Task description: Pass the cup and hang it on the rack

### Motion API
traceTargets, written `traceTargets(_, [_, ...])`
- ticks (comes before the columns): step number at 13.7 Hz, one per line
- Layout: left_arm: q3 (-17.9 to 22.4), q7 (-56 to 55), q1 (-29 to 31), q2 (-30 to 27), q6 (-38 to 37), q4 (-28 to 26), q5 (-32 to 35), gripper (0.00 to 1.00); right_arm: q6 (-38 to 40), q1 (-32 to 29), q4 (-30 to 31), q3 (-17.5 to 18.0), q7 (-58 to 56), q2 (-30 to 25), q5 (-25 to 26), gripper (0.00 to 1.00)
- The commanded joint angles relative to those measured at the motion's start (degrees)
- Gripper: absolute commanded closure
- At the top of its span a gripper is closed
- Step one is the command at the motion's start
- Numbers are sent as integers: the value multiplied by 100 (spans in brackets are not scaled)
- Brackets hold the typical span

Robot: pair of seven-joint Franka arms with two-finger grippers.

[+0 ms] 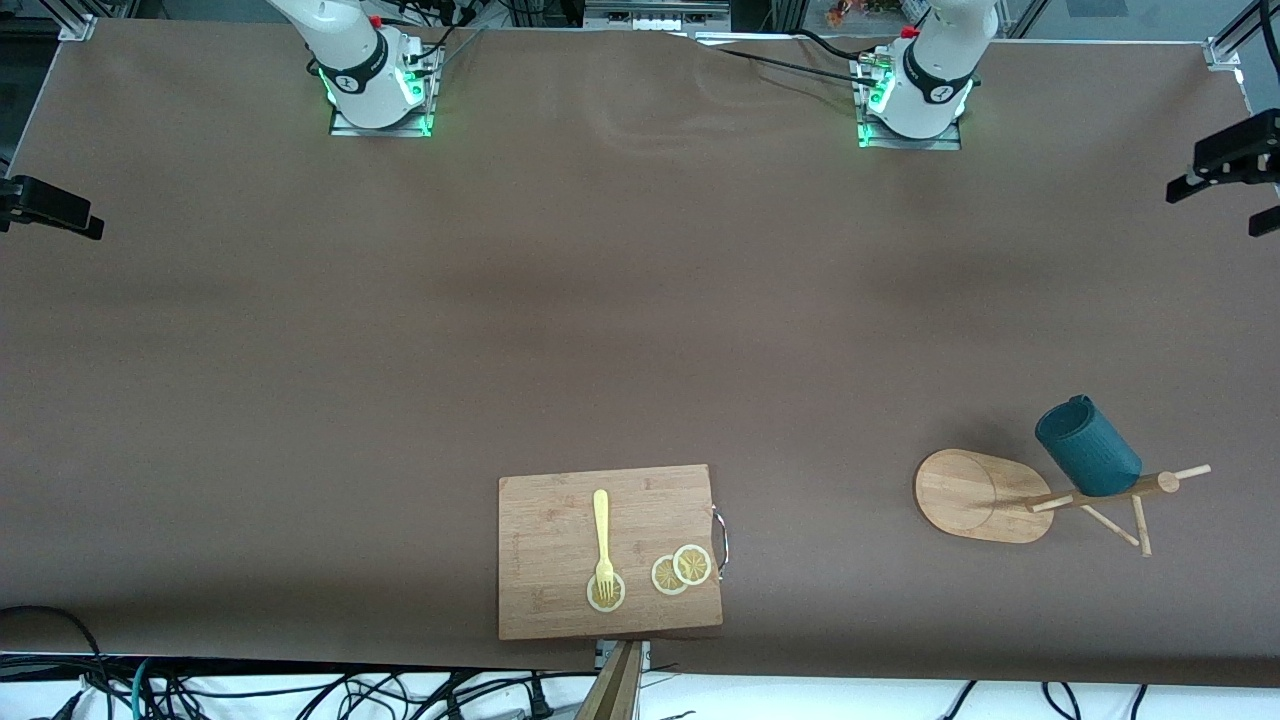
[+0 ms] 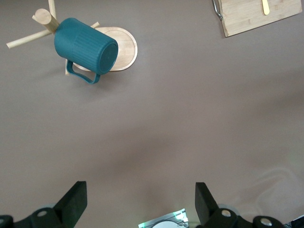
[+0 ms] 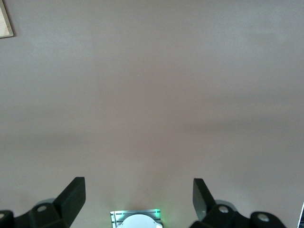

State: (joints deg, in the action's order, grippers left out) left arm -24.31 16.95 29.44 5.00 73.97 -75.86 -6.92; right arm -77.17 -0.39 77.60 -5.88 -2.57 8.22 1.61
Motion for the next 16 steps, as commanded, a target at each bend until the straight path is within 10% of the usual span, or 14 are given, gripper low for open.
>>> traceTargets(1, [240, -489, -802, -490, 38, -473, 541, 0, -35, -58, 36, 26, -15, -40, -134, 0])
traceTargets(5, [2007, -790, -2687, -727, 493, -1051, 648, 0, -35, -67, 36, 26, -15, -40, -143, 0])
traceTargets(16, [2079, -1089, -2671, -922, 1998, -2346, 745, 0, -35, -67, 36, 17, -146, -4, -134, 0])
